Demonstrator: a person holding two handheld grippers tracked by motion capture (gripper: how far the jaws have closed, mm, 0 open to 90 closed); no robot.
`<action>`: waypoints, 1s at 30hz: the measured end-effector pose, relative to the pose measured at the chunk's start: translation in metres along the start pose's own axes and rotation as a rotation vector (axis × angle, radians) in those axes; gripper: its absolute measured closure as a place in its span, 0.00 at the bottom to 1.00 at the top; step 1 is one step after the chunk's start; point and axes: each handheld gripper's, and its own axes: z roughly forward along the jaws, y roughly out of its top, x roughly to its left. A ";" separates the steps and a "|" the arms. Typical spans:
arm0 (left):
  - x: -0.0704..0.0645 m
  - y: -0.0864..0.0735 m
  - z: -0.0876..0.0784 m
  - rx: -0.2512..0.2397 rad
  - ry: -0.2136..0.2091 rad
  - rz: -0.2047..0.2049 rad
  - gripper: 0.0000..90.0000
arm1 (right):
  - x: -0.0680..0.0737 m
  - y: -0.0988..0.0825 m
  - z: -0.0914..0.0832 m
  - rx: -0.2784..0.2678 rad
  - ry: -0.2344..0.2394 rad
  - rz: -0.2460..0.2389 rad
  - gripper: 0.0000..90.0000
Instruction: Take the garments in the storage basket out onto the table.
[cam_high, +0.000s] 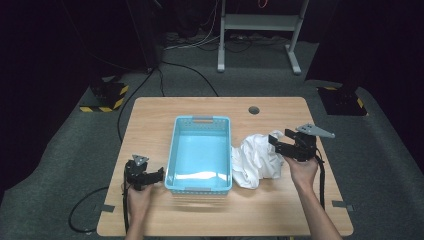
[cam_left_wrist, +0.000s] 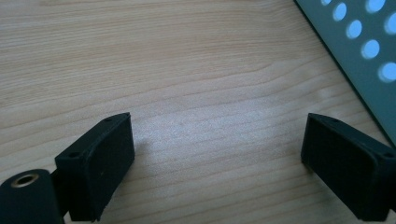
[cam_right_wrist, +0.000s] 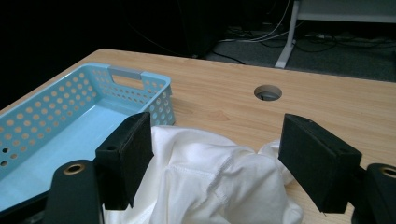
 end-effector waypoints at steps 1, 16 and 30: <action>0.000 0.000 0.000 0.000 0.000 0.001 0.11 | -0.001 0.000 -0.001 -0.002 -0.002 -0.001 0.28; 0.000 0.000 0.000 0.000 0.000 0.000 0.11 | -0.007 0.001 -0.013 -0.025 -0.012 -0.002 0.28; 0.000 0.000 0.000 0.000 0.000 0.001 0.11 | -0.009 0.000 -0.023 -0.047 -0.013 -0.009 0.28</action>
